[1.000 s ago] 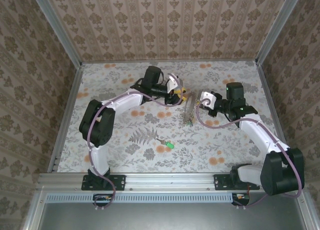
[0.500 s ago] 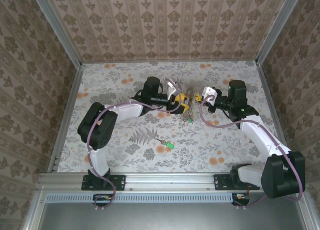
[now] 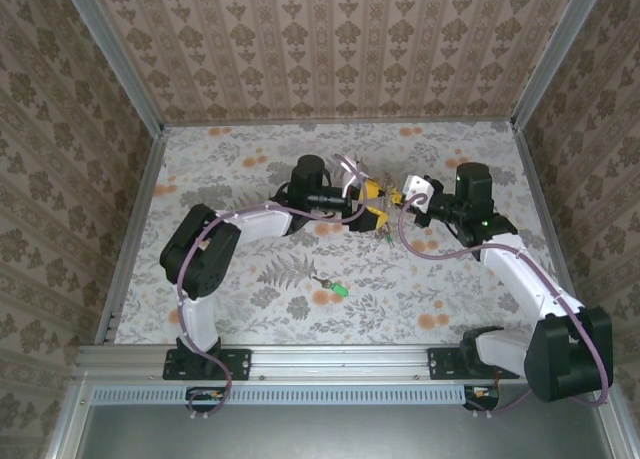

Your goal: Put the keys on the keyring

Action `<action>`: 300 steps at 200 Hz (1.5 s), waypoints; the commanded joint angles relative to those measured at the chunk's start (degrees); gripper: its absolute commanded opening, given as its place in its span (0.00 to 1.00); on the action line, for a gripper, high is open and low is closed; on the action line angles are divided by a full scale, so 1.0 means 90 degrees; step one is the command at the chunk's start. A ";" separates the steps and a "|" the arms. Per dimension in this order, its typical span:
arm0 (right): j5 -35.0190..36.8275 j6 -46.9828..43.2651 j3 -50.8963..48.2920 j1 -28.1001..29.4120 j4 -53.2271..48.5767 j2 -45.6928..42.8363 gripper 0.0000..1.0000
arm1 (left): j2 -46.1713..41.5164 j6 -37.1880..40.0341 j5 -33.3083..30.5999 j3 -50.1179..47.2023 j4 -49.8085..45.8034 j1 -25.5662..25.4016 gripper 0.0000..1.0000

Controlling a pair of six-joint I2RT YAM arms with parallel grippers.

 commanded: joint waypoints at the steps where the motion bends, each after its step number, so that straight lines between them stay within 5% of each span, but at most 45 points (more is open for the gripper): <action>1: 0.0086 0.0144 -0.0065 0.0113 0.0256 -0.0189 0.00 | 0.0158 -0.0189 -0.0233 0.0160 0.0078 -0.0077 0.97; 76: 0.0171 0.0360 -0.0150 0.0172 0.0626 -0.0296 0.00 | 0.0275 -0.0086 -0.0492 0.0112 -0.0101 -0.0052 0.93; 133: -0.0095 0.0601 -0.0226 0.0189 0.0977 -0.0289 0.00 | 0.0464 -0.0485 -0.0348 -0.0076 0.0817 -0.0118 0.78; 171: -0.0402 0.0531 -0.0231 0.0204 0.0980 -0.0257 0.00 | 0.0671 -0.0620 -0.0098 0.0021 0.1427 -0.0230 0.76; 244: -0.0434 -0.0115 -0.0041 0.0170 0.0193 -0.0191 0.00 | 0.0397 -0.0480 -0.0366 -0.0321 0.1600 -0.0141 0.34; 300: -0.0630 -0.0737 0.0282 0.0126 -0.0676 -0.0118 0.01 | 0.0110 -0.0371 -0.0392 -0.0494 0.1401 -0.0110 0.22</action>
